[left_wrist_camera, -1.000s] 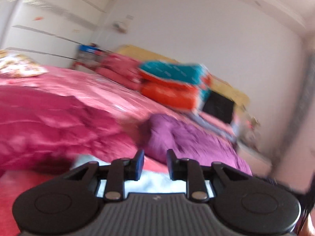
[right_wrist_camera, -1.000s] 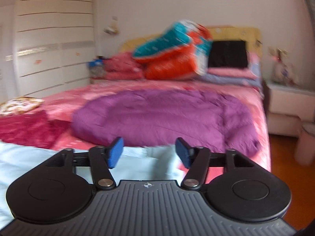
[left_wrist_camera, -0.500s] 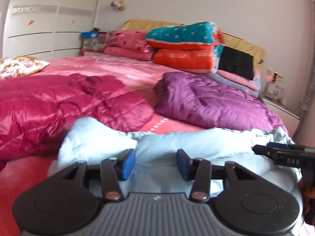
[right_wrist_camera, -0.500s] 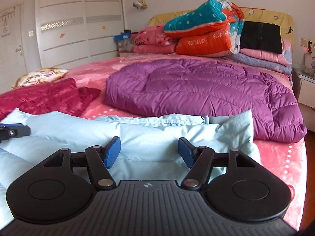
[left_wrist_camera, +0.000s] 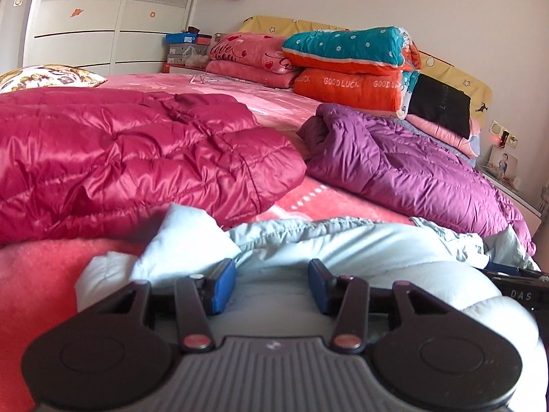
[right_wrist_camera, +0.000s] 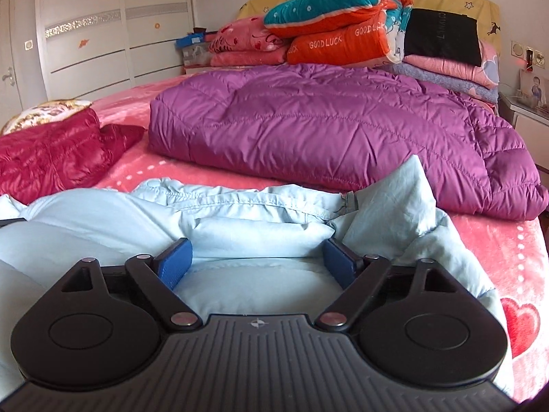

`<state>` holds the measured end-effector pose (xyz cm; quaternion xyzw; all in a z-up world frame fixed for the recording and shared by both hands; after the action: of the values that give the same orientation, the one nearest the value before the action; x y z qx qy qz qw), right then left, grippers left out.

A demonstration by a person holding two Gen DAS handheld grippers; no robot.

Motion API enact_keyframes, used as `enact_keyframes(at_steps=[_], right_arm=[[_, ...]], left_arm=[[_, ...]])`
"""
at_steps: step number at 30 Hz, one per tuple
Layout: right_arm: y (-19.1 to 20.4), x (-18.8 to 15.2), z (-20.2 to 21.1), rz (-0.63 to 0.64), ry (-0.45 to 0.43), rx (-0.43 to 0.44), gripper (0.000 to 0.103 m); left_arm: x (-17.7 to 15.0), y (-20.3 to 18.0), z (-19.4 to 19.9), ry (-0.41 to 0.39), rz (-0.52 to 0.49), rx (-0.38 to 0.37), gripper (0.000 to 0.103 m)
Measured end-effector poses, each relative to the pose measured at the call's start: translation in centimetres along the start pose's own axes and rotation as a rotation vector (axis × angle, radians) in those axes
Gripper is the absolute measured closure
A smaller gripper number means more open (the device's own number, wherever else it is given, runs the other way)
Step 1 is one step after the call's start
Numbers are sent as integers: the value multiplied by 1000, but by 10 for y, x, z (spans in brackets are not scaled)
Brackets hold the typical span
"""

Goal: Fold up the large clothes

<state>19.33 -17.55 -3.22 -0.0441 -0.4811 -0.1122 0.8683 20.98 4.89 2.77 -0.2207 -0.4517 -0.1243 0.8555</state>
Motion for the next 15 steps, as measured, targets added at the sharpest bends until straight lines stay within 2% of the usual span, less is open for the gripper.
enact_keyframes(at_steps=[15], right_arm=[[12,-13,-13,57,-6,-19,0]], left_arm=[[-16,-8,-15,-18,-92,53,55]])
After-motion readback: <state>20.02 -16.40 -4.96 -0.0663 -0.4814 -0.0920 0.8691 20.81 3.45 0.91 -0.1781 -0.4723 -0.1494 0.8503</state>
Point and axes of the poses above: each gripper's, at about its wrist camera, not at the fingertips, and z roughly against the way its jaws point, y to its left, x to its top, the point moved 5 cm from there along -z, roughly the way its jaws point, and after that the axes turned 6 degrees about -x, right-handed, at the moved point
